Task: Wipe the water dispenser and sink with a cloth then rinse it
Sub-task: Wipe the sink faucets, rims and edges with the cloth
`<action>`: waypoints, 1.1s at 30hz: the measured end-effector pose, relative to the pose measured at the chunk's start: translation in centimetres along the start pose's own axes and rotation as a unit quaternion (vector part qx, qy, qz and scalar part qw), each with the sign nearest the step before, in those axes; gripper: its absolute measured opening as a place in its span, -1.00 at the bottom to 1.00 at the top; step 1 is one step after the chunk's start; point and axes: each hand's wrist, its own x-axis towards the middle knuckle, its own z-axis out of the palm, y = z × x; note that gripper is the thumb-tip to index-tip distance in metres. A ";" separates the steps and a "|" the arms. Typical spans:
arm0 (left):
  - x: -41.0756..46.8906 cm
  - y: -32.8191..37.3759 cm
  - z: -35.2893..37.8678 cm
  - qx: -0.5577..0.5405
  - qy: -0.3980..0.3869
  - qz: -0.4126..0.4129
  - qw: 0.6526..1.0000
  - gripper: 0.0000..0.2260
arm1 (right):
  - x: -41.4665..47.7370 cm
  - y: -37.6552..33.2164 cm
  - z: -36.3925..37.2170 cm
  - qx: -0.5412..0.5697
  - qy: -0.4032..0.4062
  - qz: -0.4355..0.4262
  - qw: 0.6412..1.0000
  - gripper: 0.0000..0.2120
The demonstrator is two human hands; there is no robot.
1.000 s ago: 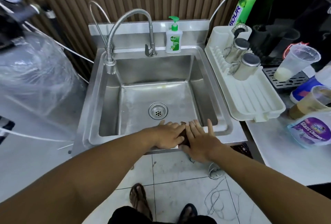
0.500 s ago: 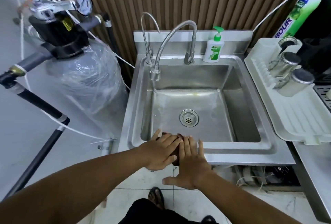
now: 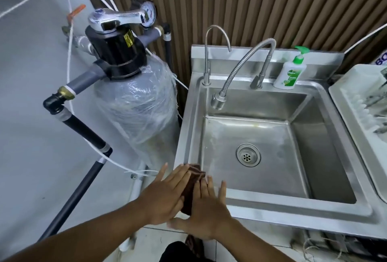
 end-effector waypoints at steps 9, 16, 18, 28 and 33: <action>4.1 0.2 1.1 -0.054 -0.029 -0.130 0.990 -0.42 | 4.3 1.7 -3.8 0.171 -0.063 -0.003 0.983 0.34; 10.3 -3.8 -0.9 -0.040 -0.099 -0.159 0.981 -0.32 | 9.2 3.6 -9.0 0.316 -0.087 -0.016 0.945 0.16; 12.3 -4.6 -2.3 -0.034 -0.136 -0.172 0.975 -0.27 | 11.0 4.3 -10.2 0.334 -0.072 -0.013 0.940 0.13; 18.4 -7.1 -4.1 -0.059 0.060 -0.199 0.976 -0.58 | 13.6 6.8 -15.6 0.611 0.054 0.000 0.790 -0.83; 15.4 -3.0 -4.5 -0.236 0.165 -0.220 0.932 -0.55 | 10.5 7.0 -13.7 0.732 0.020 0.050 0.679 -0.65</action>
